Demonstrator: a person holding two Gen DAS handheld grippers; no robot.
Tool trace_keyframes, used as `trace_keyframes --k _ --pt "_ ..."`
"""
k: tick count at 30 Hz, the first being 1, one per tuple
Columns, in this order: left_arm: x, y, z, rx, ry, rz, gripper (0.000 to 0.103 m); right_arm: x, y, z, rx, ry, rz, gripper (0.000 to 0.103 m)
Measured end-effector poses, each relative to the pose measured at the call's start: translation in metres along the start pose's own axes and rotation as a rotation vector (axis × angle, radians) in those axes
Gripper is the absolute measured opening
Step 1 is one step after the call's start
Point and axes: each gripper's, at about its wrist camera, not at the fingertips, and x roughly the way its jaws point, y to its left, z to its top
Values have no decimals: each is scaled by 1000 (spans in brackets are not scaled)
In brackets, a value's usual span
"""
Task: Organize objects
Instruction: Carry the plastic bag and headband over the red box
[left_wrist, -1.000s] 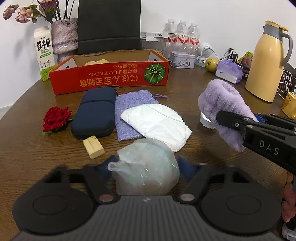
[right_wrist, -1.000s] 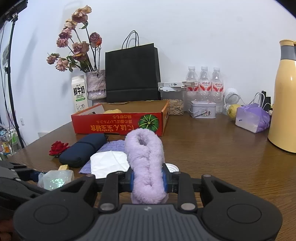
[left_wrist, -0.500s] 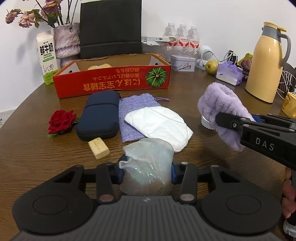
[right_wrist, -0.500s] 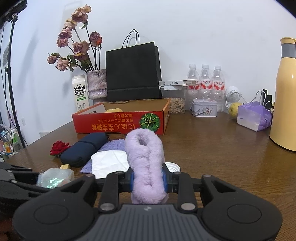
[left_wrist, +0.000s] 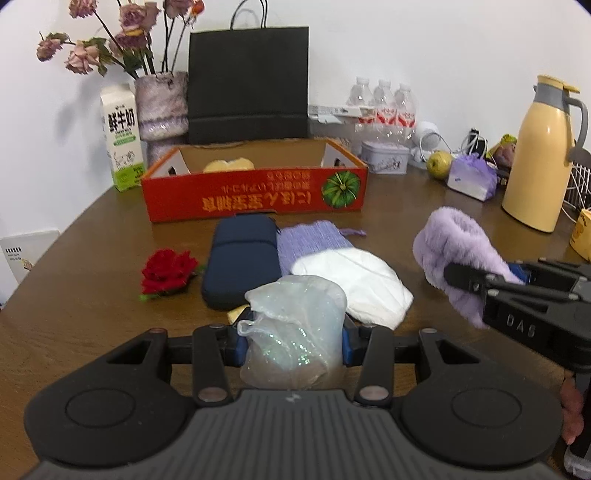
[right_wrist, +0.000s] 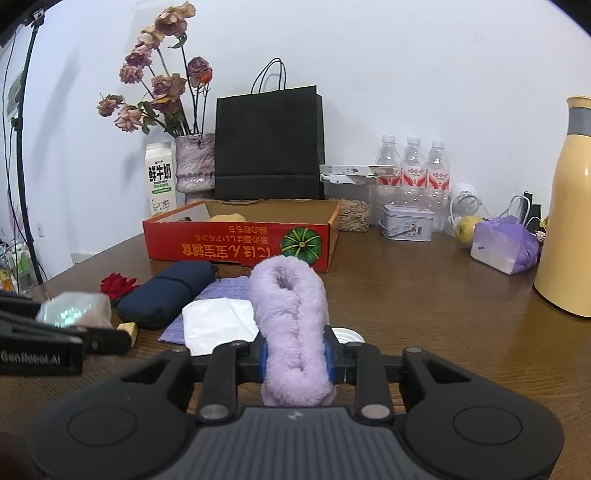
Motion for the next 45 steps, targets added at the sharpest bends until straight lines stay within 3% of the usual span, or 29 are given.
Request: trace_keyframes --k 23,45 --pt "5 44 46 -37 -102 59 44 24 55 49 -54 -46 35 25" --pt "55 69 97 -104 -156 98 44 83 71 94 -43 -87 36 25"
